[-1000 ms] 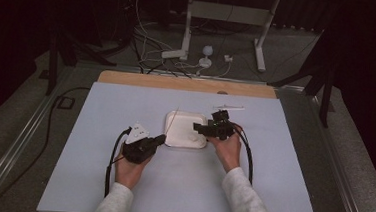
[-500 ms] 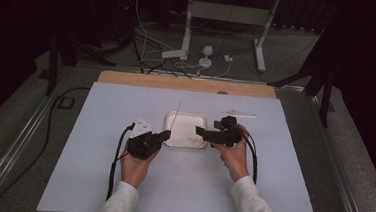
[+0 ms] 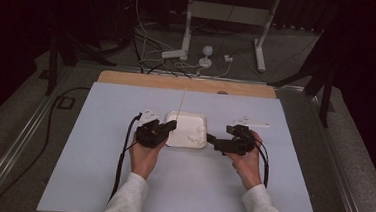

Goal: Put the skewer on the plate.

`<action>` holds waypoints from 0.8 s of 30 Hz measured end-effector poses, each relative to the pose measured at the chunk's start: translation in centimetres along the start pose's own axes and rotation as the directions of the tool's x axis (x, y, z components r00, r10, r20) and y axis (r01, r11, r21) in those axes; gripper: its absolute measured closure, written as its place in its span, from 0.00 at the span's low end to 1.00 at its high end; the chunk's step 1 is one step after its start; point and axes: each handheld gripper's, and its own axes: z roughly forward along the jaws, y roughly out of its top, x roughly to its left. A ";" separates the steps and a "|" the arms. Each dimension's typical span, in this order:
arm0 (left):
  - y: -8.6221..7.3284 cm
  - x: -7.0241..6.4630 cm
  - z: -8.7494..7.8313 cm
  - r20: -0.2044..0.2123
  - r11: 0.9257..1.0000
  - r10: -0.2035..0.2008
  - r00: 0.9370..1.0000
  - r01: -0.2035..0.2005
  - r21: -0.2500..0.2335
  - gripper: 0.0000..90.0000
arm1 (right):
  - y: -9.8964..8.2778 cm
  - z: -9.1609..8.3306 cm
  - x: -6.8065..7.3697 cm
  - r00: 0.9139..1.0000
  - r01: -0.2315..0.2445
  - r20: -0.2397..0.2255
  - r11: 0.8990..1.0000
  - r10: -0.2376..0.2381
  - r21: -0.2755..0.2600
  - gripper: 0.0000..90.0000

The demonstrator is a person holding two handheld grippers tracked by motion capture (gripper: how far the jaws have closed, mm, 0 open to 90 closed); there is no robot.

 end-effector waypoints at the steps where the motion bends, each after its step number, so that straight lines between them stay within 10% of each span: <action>1: 0.0 0.1 0.2 -0.005 1.000 -0.002 1.000 0.002 0.006 1.00 | -0.1 -0.1 0.0 1.000 0.001 0.003 1.000 -0.001 0.002 0.07; 24: -2.5 -0.1 4.8 -0.053 0.989 -0.112 0.992 0.117 0.093 1.00 | -1.8 -2.4 -0.6 0.999 0.012 0.043 1.000 -0.011 -0.026 0.08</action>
